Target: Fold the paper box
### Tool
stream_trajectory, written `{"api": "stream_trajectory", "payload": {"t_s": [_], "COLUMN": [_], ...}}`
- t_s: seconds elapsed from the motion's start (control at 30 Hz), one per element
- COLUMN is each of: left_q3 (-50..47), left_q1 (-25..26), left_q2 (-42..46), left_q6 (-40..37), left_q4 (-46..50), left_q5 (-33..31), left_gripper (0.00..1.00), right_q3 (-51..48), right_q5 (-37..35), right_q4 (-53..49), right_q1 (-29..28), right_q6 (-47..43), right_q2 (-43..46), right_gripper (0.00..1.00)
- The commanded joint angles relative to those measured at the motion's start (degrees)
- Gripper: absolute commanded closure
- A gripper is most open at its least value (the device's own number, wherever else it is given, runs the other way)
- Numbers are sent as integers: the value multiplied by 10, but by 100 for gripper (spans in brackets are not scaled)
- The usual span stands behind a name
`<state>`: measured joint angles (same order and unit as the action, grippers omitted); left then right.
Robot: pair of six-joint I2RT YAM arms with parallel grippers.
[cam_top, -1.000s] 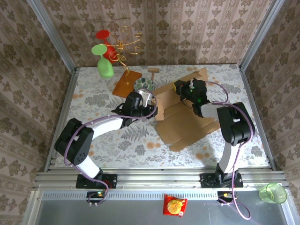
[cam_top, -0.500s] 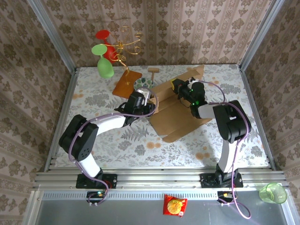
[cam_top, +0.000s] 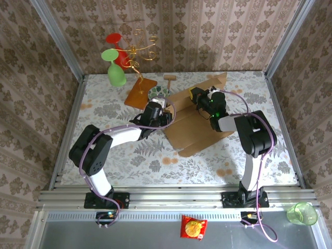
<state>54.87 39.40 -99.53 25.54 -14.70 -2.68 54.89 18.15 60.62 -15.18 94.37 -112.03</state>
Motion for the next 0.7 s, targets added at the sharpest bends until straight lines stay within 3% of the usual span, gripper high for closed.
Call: {"api": "stream_trajectory", "payload": {"t_s": [0.0, 0.4, 0.67], "left_q3": [24, 53, 76], "left_q1": [8, 42, 47], "left_q2": [-19, -65, -88], "left_q6": [20, 35, 44], "left_q4": [-28, -22, -16], "left_q5": [-52, -176, -216], "left_gripper": [60, 70, 80], "right_q3": [-11, -12, -8], "right_q5": [-17, -31, -22], "right_q4": [21, 16, 12], "right_q1": [-12, -15, -16], "right_q6": [20, 40, 43], "right_q2": [-15, -18, -24], "right_gripper": [100, 100, 100]}}
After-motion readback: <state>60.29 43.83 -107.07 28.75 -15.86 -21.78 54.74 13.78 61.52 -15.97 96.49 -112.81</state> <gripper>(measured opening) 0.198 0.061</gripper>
